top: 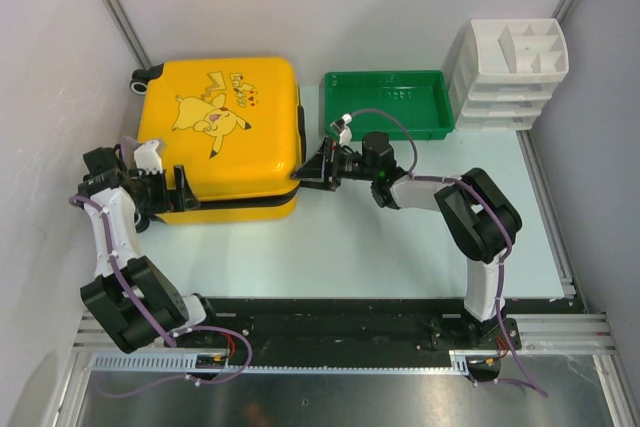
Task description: Open, take out, and arrange the luggage
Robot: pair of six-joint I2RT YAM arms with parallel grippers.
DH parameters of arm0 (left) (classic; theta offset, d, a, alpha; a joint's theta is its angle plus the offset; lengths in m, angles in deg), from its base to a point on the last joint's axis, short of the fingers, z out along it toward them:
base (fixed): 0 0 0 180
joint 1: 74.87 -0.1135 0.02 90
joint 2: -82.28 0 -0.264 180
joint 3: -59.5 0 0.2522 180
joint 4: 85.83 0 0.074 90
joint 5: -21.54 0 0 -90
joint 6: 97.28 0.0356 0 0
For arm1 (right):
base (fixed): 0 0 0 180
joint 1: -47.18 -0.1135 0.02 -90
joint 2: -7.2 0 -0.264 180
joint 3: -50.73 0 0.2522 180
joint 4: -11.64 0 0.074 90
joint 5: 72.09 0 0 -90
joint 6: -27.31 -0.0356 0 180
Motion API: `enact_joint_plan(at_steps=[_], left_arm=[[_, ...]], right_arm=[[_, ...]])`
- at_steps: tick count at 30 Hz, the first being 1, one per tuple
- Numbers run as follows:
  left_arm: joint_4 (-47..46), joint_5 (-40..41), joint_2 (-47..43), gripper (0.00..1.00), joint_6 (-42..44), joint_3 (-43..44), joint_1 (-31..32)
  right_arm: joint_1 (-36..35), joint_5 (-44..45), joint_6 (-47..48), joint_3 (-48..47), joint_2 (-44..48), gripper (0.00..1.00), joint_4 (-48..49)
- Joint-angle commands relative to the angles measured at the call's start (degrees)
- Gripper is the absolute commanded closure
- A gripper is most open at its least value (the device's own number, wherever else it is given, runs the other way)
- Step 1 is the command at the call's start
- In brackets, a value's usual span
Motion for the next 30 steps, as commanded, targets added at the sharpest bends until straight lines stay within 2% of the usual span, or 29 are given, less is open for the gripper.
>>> enact_joint_plan(at_steps=[1, 8, 16, 21, 27, 30], left_arm=[[-1.6, -2.7, -1.0, 0.00, 1.7, 1.1, 0.9], [-0.8, -2.8, -2.9, 0.00, 2.3, 1.7, 1.0], [0.0, -18.2, -11.2, 0.00, 0.2, 4.3, -2.5], [0.0, -22.7, -14.2, 0.00, -2.7, 5.7, -5.2], [-0.2, -35.9, -12.9, 0.00, -13.6, 3.1, -14.4], [-1.2, -37.2, -12.9, 0.00, -15.7, 0.8, -15.5]], right_arm=[[-0.8, -3.1, -1.2, -2.6, 1.1, 0.00, 7.7], [-1.3, -3.6, 1.1, -5.5, 3.7, 0.00, 8.2], [-1.9, -2.6, 2.9, -8.8, 6.5, 0.00, 7.8], [-1.6, -2.1, 3.7, -12.0, 6.6, 0.00, 7.2], [-0.7, -1.2, 5.9, -16.6, 5.1, 0.01, 6.2], [0.0, -0.9, 6.5, -19.9, 3.7, 0.01, 5.6]])
